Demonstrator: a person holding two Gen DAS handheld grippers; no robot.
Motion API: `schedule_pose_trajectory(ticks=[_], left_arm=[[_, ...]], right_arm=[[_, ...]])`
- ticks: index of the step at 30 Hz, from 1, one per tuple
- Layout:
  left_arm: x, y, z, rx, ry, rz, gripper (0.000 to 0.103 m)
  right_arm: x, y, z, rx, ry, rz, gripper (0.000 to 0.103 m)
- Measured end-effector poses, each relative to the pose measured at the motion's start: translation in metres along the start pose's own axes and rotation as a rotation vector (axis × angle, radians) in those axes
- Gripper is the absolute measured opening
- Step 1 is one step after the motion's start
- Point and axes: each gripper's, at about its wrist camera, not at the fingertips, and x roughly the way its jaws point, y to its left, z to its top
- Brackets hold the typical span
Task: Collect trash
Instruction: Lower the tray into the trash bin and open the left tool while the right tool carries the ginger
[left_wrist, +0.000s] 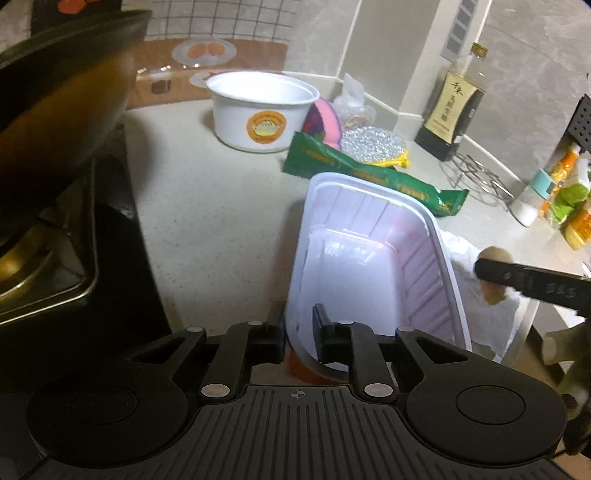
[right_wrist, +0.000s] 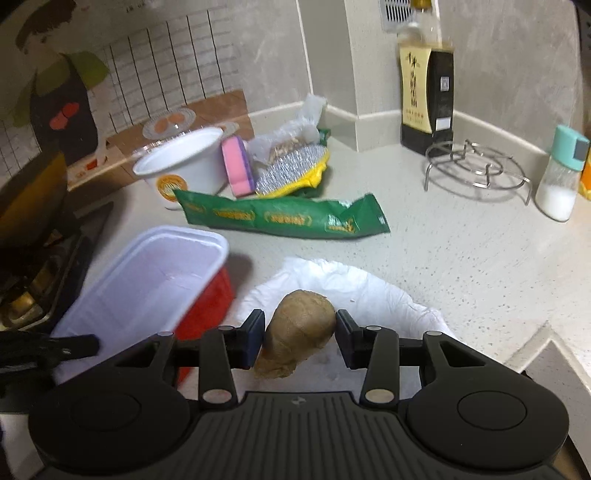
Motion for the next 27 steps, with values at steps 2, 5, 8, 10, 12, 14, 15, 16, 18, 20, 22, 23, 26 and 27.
schedule_pose_trajectory(ticks=[2, 5, 8, 10, 12, 14, 15, 16, 18, 20, 22, 23, 26, 27], left_arm=[[0.002, 0.003, 0.000, -0.011, 0.032, 0.001, 0.016], [0.002, 0.006, 0.001, -0.003, 0.042, 0.000, 0.015], [0.003, 0.012, 0.003, -0.024, 0.038, -0.017, 0.013], [0.003, 0.018, 0.005, -0.042, 0.021, -0.055, 0.012], [0.002, 0.023, 0.008, -0.046, 0.011, -0.079, 0.012], [-0.001, 0.025, 0.013, -0.043, -0.005, -0.107, 0.012], [-0.002, 0.025, 0.015, -0.041, -0.015, -0.111, 0.012], [-0.004, 0.025, 0.017, -0.040, -0.027, -0.114, 0.012], [-0.008, 0.022, 0.021, -0.040, -0.059, -0.121, 0.012], [-0.015, 0.014, 0.023, -0.045, -0.081, -0.140, 0.012], [-0.023, 0.002, 0.022, -0.037, -0.093, -0.163, 0.012], [-0.027, -0.009, 0.020, -0.027, -0.093, -0.173, 0.012], [-0.031, -0.046, 0.006, 0.033, -0.055, -0.225, 0.012], [-0.030, -0.061, -0.001, 0.066, -0.039, -0.244, 0.012]], right_arm=[[-0.010, 0.002, 0.002, 0.022, -0.017, -0.001, 0.041], [-0.023, 0.007, 0.005, 0.068, -0.035, 0.005, 0.041], [-0.033, 0.017, 0.004, 0.092, -0.054, -0.005, 0.041], [-0.040, 0.023, 0.001, 0.113, -0.056, -0.009, 0.041], [-0.047, 0.029, -0.005, 0.128, -0.059, -0.023, 0.041], [-0.057, 0.035, -0.010, 0.149, -0.065, -0.036, 0.041], [-0.064, 0.036, -0.013, 0.159, -0.072, -0.040, 0.041], [-0.071, 0.037, -0.016, 0.168, -0.082, -0.044, 0.041], [-0.089, 0.036, -0.024, 0.179, -0.106, -0.058, 0.041], [-0.110, 0.030, -0.031, 0.182, -0.131, -0.075, 0.041], [-0.129, 0.019, -0.041, 0.178, -0.148, -0.094, 0.041], [-0.137, 0.012, -0.047, 0.175, -0.156, -0.107, 0.041], [-0.158, -0.013, -0.065, 0.187, -0.158, -0.164, 0.041], [-0.163, -0.023, -0.071, 0.200, -0.156, -0.179, 0.041]])
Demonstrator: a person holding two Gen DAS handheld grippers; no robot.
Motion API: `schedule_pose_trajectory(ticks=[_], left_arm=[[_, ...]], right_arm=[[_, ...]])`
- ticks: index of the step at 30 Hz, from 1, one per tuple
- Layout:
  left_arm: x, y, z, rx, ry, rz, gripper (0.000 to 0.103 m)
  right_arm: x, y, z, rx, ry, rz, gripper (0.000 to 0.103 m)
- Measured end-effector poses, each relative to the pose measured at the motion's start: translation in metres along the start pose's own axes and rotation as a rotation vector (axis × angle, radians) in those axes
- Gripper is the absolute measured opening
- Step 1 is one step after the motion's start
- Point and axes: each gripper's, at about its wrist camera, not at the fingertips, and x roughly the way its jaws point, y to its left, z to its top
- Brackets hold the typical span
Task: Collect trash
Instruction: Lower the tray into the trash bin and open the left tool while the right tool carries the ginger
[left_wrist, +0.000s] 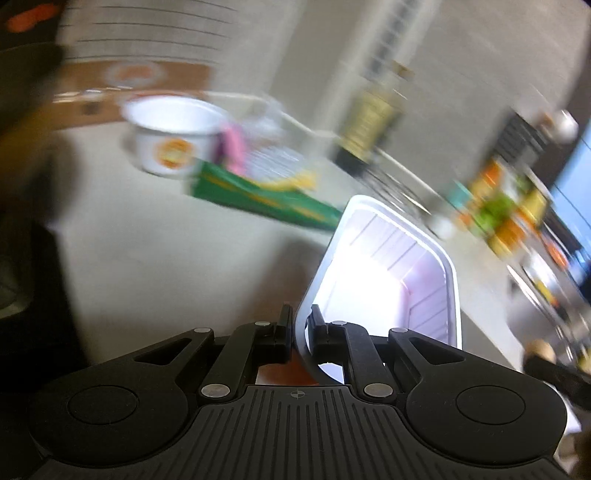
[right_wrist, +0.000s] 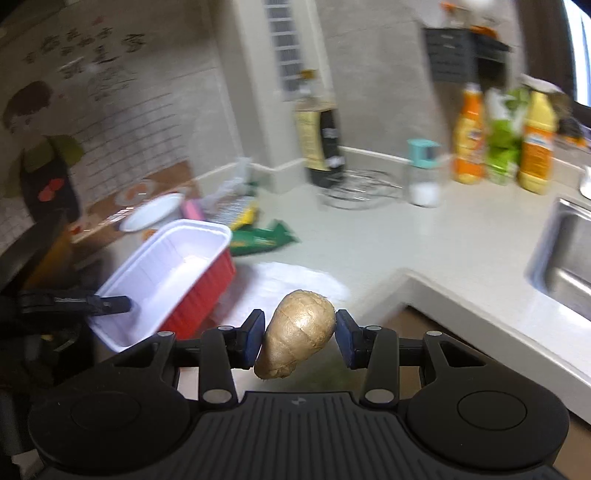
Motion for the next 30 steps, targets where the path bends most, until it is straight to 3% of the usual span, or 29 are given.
schedule_pose_trajectory(ticks=[4, 7, 11, 15, 19, 22, 26, 30], left_arm=[[0.023, -0.056, -0.033, 0.076, 0.113, -0.052, 0.012], [0.057, -0.093, -0.071, 0.123, 0.265, -0.083, 0.013], [0.121, -0.119, -0.132, 0.128, 0.497, -0.041, 0.013], [0.185, -0.131, -0.194, 0.164, 0.632, 0.060, 0.013], [0.235, -0.132, -0.238, 0.167, 0.662, 0.150, 0.013], [0.268, -0.125, -0.259, 0.118, 0.651, 0.113, 0.018], [0.307, -0.107, -0.294, 0.092, 0.728, 0.062, 0.021], [0.314, -0.090, -0.310, 0.061, 0.689, 0.068, 0.022]], right_arm=[[-0.018, -0.051, -0.020, 0.059, 0.009, -0.058, 0.041], [-0.030, -0.088, -0.042, 0.087, 0.021, -0.099, 0.041], [-0.041, -0.139, -0.075, 0.134, 0.066, -0.171, 0.041], [-0.052, -0.184, -0.110, 0.203, 0.125, -0.233, 0.041], [-0.062, -0.217, -0.143, 0.237, 0.184, -0.298, 0.041], [-0.071, -0.234, -0.160, 0.257, 0.207, -0.336, 0.041], [-0.078, -0.247, -0.175, 0.270, 0.240, -0.371, 0.041], [-0.071, -0.251, -0.185, 0.238, 0.272, -0.377, 0.041]])
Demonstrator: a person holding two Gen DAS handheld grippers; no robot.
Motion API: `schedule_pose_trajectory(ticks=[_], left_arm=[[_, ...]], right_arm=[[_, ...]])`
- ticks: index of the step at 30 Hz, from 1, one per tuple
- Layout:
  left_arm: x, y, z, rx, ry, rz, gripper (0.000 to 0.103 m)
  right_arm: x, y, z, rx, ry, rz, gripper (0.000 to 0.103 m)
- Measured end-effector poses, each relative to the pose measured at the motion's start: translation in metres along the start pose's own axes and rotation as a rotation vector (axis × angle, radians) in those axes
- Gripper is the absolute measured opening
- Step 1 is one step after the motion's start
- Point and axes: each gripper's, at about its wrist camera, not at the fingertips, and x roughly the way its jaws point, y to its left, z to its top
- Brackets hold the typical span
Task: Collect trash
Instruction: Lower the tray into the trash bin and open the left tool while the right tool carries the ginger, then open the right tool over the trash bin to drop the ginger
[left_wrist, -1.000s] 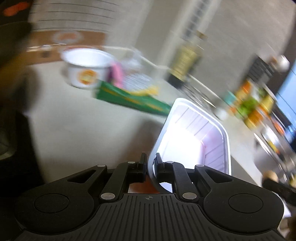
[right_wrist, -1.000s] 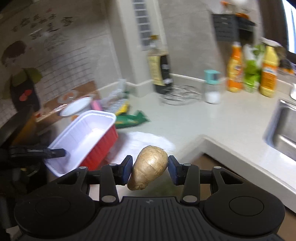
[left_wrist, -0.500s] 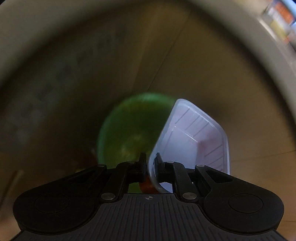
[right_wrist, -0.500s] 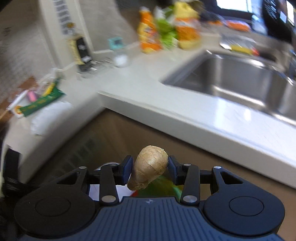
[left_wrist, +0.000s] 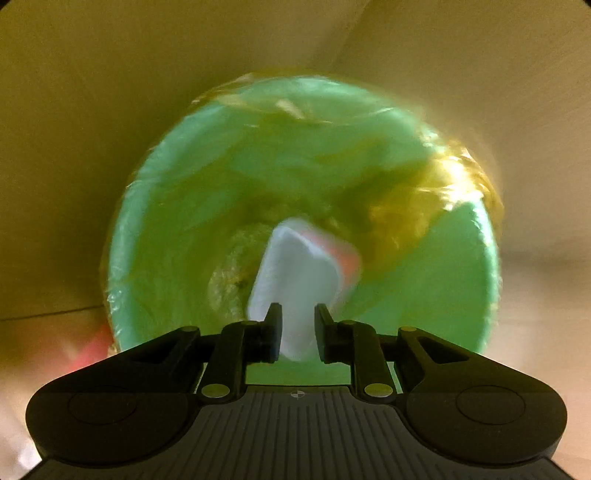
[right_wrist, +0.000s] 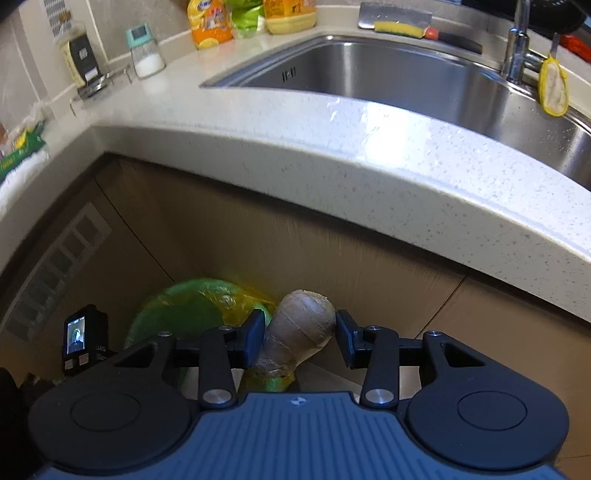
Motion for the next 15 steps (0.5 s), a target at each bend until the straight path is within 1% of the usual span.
schedule_pose_trajectory(ticks=[4, 6, 9, 11, 13, 15], left_arm=[[-0.014, 0.016, -0.005, -0.083, -0.045, -0.061, 0.022], [-0.039, 0.027, -0.013, -0.122, -0.092, -0.093, 0.022], [-0.076, 0.037, -0.021, -0.174, -0.146, -0.124, 0.022], [-0.103, 0.045, -0.028, -0.200, -0.185, -0.130, 0.022], [-0.117, 0.042, -0.032, -0.220, -0.217, -0.124, 0.022], [-0.133, 0.045, -0.037, -0.242, -0.247, -0.133, 0.022]], right_arm=[[0.035, 0.014, 0.003, -0.056, 0.060, 0.029, 0.041], [0.060, 0.025, 0.001, -0.077, 0.119, 0.073, 0.041], [0.105, 0.049, -0.003, -0.108, 0.228, 0.159, 0.041], [0.139, 0.068, -0.008, -0.124, 0.303, 0.209, 0.041], [0.177, 0.094, -0.017, -0.158, 0.369, 0.244, 0.041], [0.211, 0.119, -0.028, -0.196, 0.417, 0.264, 0.041]])
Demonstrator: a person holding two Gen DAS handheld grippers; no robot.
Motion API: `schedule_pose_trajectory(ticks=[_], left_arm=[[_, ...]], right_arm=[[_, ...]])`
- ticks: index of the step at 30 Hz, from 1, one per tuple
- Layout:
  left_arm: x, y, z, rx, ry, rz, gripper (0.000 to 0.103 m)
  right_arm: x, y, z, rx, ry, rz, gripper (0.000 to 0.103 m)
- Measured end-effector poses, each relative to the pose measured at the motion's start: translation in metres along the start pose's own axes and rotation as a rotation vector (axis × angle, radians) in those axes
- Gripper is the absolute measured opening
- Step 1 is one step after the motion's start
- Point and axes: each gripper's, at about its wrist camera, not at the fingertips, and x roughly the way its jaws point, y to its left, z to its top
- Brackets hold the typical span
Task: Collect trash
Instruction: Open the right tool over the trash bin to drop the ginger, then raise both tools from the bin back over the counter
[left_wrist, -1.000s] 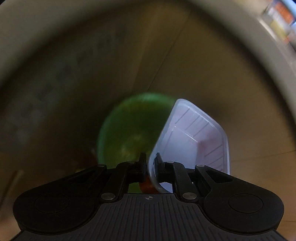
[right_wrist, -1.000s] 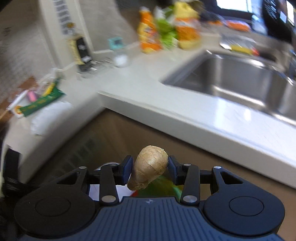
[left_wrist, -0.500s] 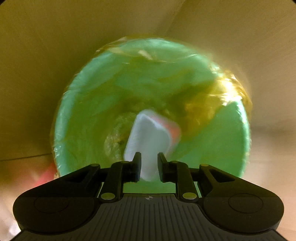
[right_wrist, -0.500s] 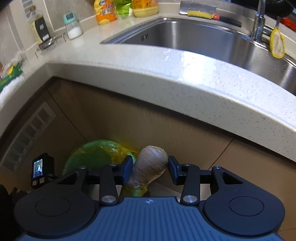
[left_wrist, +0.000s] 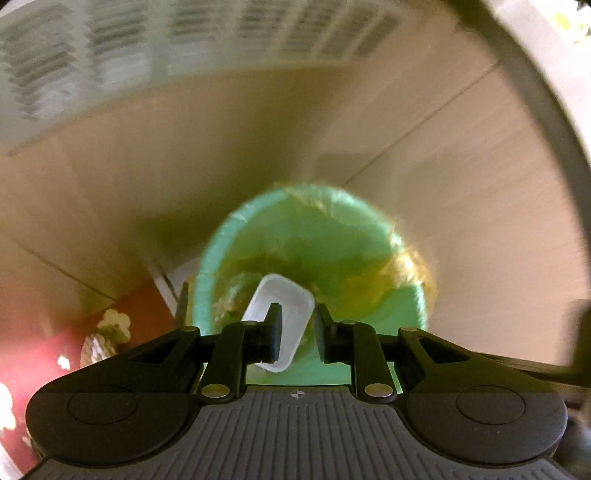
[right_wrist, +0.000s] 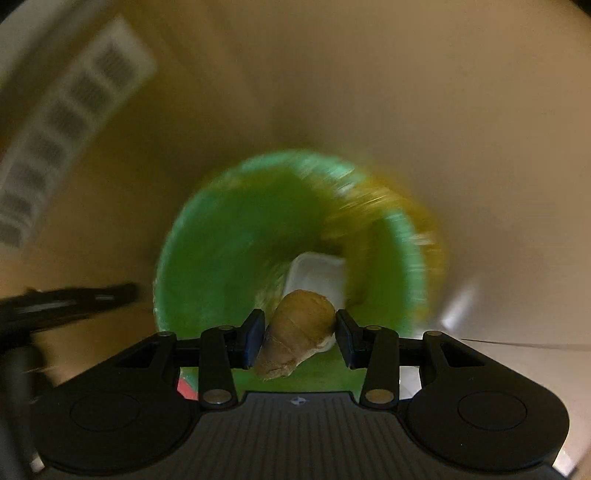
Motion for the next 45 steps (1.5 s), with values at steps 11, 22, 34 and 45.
schedule_pose_trajectory(ticks=[11, 22, 34, 45], left_arm=[[-0.039, -0.003, -0.005, -0.035, -0.079, -0.039, 0.022], [-0.051, -0.023, 0.017, 0.049, -0.077, -0.049, 0.022], [-0.126, -0.072, 0.080, 0.263, -0.209, -0.127, 0.022], [-0.243, -0.014, 0.146, 0.199, -0.447, -0.110, 0.022]], right_arm=[[0.199, 0.010, 0.018, 0.028, 0.309, -0.105, 0.042], [0.113, -0.022, 0.033, 0.116, 0.205, -0.072, 0.055], [-0.068, 0.008, 0.003, 0.103, -0.079, -0.041, 0.056], [-0.172, 0.150, 0.059, -0.026, -0.312, 0.078, 0.057]])
